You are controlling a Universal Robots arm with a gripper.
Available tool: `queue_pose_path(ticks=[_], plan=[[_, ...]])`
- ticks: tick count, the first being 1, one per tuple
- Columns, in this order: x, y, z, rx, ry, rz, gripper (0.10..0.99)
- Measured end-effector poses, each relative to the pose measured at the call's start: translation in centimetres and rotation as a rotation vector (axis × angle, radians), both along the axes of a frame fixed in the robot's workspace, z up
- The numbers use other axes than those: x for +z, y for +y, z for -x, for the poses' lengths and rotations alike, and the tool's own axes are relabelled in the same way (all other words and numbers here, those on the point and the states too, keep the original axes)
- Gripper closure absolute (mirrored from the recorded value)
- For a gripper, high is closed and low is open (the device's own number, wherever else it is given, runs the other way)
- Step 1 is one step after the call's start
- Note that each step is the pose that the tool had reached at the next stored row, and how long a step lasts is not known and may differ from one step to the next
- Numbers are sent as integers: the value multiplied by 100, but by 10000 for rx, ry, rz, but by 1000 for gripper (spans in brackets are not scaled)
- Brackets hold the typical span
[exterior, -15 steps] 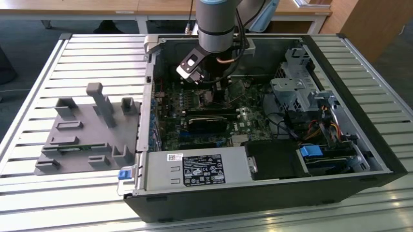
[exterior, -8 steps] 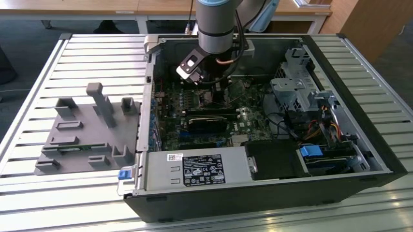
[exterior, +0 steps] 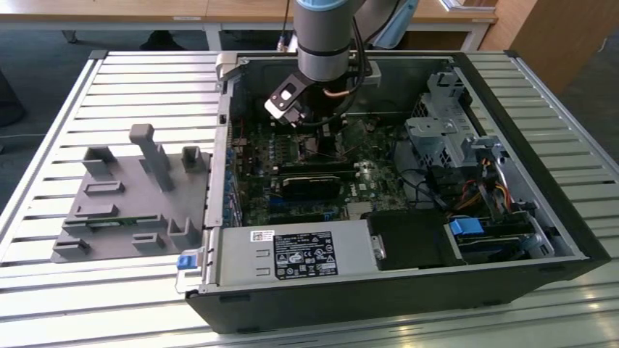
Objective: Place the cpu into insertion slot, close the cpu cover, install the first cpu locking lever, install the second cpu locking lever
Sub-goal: 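Place the cpu into insertion slot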
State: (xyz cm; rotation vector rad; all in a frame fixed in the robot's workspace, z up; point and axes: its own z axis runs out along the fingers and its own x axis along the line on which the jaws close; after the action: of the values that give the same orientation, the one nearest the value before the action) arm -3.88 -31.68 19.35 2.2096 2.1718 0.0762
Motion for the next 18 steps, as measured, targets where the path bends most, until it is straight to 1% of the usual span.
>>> queue_pose_path(ticks=[4,14,15,18], plan=[[-16,-1,-1,-30,8,4,545],[-20,2,-3,-33,6,-5,537],[-19,1,-2,-33,7,-4,475],[-14,0,-2,-33,11,1,475]])
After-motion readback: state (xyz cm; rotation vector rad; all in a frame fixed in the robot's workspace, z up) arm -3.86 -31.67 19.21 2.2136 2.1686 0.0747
